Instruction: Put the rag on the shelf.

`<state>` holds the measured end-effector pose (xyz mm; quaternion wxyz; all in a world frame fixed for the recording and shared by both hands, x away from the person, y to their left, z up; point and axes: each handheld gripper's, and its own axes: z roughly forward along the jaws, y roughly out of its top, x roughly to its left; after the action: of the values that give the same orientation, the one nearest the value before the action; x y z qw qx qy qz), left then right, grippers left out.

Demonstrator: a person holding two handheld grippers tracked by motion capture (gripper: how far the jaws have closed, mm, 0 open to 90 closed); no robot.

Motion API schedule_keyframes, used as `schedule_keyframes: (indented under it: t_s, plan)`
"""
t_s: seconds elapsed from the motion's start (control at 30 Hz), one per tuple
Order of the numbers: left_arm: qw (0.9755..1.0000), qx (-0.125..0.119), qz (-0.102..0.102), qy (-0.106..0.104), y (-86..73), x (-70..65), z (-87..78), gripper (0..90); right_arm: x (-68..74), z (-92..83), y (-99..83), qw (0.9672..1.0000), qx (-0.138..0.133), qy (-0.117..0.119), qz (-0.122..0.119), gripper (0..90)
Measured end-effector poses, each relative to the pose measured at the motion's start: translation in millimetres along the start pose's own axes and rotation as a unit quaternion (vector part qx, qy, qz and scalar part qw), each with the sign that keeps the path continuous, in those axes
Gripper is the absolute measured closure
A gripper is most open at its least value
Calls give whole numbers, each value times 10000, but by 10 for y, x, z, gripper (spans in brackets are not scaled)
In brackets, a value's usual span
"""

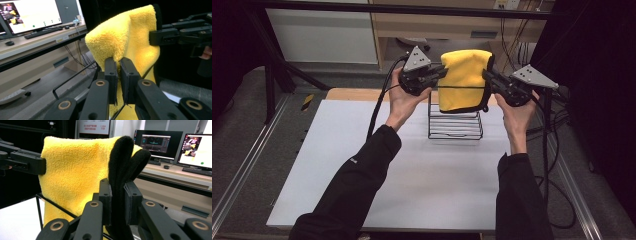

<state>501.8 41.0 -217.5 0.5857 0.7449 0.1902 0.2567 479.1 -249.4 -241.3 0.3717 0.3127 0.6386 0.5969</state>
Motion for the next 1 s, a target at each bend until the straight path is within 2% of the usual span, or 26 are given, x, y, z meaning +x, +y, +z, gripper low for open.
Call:
schedule_keyframes:
  t_s: [0.1,0.23,0.37,0.43,0.67,0.73,0.87,1.0]
  plan:
    - [10000,59,32,-50,-17,-26,-14,835,22,-39,-25,10000,21,13,-77,785]
    - [9999,117,91,11,-11,-39,11,836,30,-40,-54,9999,20,-86,-122,793]
    - [9997,23,165,189,21,-13,41,840,18,19,-28,9998,-23,-168,-124,794]
    - [9996,-43,167,208,21,-3,49,843,9,52,-15,9998,-25,-173,-119,793]
    - [9992,-352,143,152,46,2,-6,848,-9,15,-8,9997,-136,-167,-141,791]
    - [9991,-342,208,148,73,0,-18,848,-14,-2,13,9994,-250,-141,-172,791]
    - [9989,-335,301,139,118,-17,-37,848,-10,-8,42,9992,-297,-145,-231,789]
    - [9989,-261,381,-2,77,-56,-81,847,14,-44,24,9989,-351,-87,-295,785]
